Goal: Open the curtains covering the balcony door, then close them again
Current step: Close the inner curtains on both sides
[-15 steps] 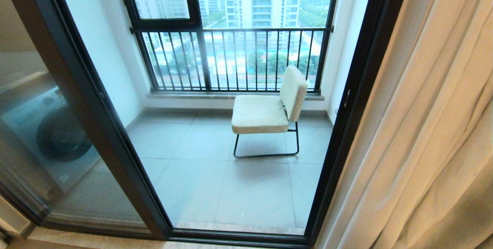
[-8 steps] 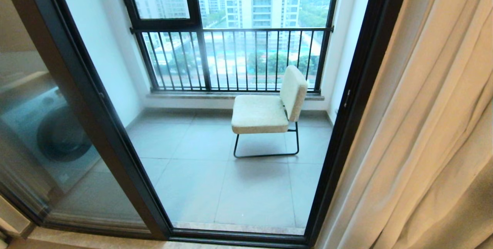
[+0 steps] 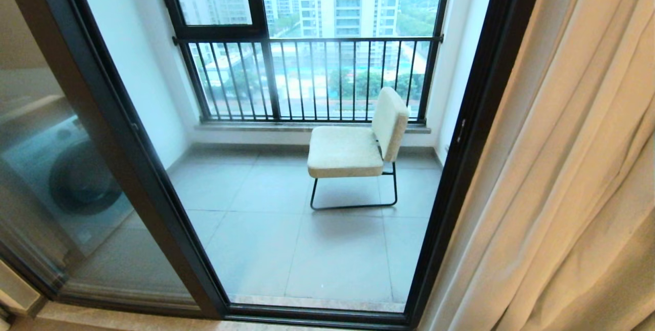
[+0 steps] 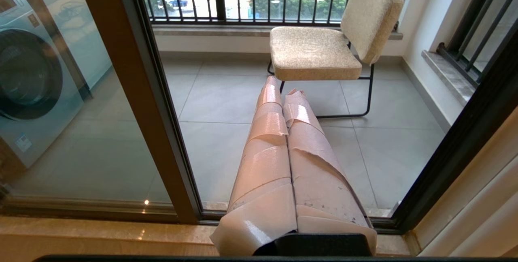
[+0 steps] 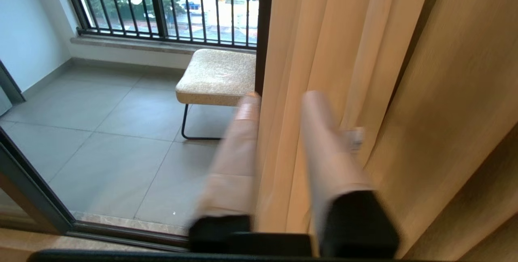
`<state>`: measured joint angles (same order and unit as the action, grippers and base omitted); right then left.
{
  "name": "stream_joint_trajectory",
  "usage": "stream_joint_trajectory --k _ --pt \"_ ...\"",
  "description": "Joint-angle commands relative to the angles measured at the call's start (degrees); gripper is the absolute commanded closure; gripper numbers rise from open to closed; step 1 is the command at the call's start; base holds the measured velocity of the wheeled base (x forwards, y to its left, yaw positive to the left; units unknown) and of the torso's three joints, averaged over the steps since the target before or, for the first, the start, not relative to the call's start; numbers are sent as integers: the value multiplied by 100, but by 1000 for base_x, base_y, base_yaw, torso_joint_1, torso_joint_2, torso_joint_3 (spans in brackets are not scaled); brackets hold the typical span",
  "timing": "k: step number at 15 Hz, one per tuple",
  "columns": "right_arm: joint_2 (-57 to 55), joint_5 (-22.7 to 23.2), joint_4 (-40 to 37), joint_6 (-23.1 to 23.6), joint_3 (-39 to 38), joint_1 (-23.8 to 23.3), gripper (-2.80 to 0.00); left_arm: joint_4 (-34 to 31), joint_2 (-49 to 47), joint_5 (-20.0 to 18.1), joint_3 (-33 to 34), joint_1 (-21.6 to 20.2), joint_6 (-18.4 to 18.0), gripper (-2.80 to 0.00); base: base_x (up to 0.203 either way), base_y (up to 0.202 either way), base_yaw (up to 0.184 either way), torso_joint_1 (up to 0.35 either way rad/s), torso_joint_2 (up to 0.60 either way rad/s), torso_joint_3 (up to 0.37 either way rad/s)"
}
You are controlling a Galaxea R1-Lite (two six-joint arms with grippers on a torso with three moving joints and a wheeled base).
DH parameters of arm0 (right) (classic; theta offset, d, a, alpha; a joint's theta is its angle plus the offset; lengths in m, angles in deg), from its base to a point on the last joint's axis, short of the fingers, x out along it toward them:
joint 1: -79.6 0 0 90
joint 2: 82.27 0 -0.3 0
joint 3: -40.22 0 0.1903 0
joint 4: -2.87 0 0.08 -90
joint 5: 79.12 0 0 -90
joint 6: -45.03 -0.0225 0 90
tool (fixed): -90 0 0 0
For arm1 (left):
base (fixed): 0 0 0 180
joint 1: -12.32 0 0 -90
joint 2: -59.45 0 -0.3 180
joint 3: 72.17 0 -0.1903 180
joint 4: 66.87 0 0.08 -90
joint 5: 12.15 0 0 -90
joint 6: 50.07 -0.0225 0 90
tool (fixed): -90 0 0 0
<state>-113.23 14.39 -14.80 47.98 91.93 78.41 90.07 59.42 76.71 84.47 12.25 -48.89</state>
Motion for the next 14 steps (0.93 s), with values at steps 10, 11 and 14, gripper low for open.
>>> stream_joint_trajectory --k 10,11,14 --pt "-2434 -52 1133 -193 1702 -322 -280 5 2 0 0 -1 5 0 0 0 0 0 0 0" --pt "-2572 -59 1227 -82 1778 -445 -280 5 2 0 0 -1 5 0 0 0 0 0 0 0" --pt "-2942 -44 1292 175 2044 -850 -280 5 2 0 0 -1 5 0 0 0 0 0 0 0"
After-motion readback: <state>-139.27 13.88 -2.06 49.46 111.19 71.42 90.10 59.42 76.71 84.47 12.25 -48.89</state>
